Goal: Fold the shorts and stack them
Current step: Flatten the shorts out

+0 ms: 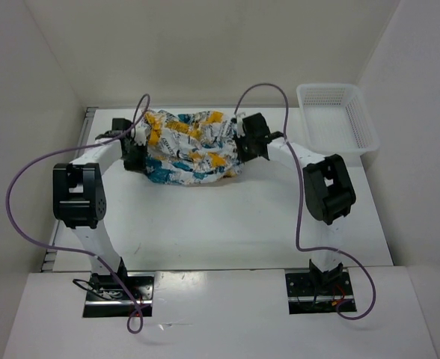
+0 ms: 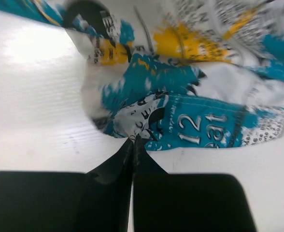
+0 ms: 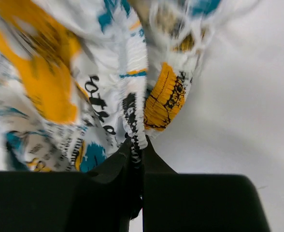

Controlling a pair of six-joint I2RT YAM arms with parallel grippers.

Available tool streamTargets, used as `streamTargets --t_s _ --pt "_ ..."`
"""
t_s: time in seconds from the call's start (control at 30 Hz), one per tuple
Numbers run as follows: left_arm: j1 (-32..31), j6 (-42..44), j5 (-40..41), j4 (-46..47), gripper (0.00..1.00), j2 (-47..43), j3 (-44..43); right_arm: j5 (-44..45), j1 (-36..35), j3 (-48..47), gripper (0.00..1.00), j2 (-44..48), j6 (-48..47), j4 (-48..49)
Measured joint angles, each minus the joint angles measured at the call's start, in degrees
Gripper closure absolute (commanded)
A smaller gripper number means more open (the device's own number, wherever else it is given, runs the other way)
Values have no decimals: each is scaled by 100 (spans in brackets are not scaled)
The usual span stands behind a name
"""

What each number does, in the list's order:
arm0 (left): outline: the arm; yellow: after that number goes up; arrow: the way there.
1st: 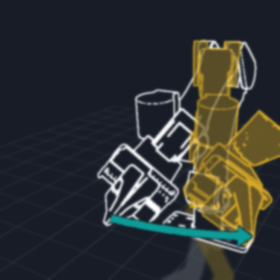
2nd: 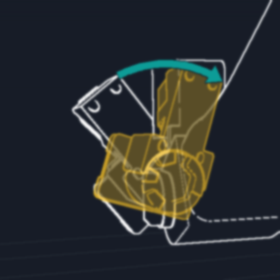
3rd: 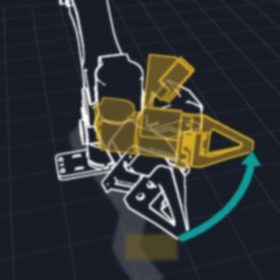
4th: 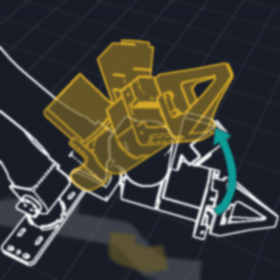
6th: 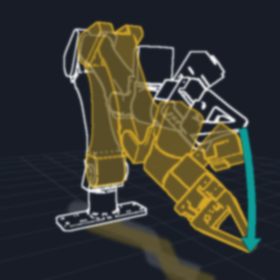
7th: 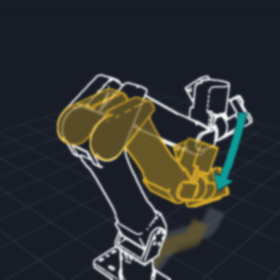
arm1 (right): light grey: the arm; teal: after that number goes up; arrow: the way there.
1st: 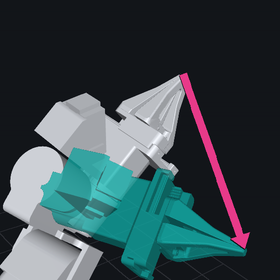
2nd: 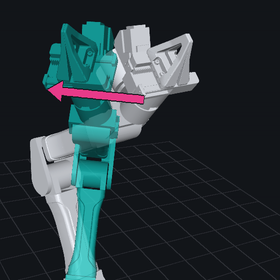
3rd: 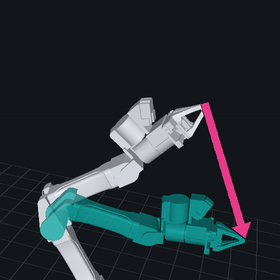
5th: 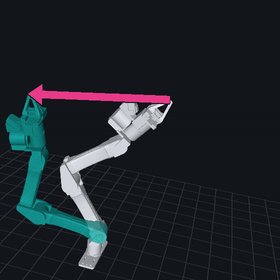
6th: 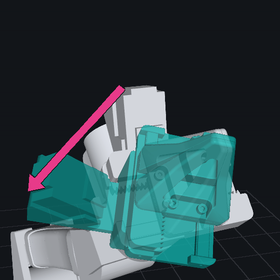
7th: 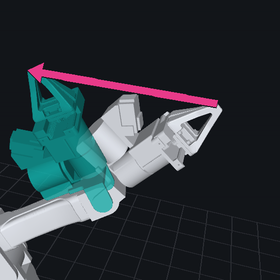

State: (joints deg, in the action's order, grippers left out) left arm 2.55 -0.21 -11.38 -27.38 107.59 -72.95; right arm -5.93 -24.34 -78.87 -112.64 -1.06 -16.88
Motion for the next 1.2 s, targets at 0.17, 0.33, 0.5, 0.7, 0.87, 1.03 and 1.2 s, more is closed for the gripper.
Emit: streamTargets --t_s 0.17,0.33,0.5,0.7,0.87,1.03,1.2 --pt "170 -2 188 -485 100 -31 -2151 396 4 -2269 100 -59 -302 -170" --pt "525 -11 321 -391 100 -629 -3794 673 26 -4129 100 -17 -616 17" --pt "514 -9 313 -420 100 -2258 -3209 772 24 -3711 100 544 -898 155" --pt "356 -17 304 -789 100 -4070 -841 278 4 -1141 100 1646 -1088 -87" --pt "197 -13 114 -1733 75 -4903 730 -428 -11 1064 84 2509 -1547 -647" --pt "144 17 0 -2907 27 -5473 1580 -560 50 2013 18 3001 -2437 -1464" --pt "127 2 46 -3368 26 -5685 1572 -566 61 2288 17 3480 -3244 -1792"
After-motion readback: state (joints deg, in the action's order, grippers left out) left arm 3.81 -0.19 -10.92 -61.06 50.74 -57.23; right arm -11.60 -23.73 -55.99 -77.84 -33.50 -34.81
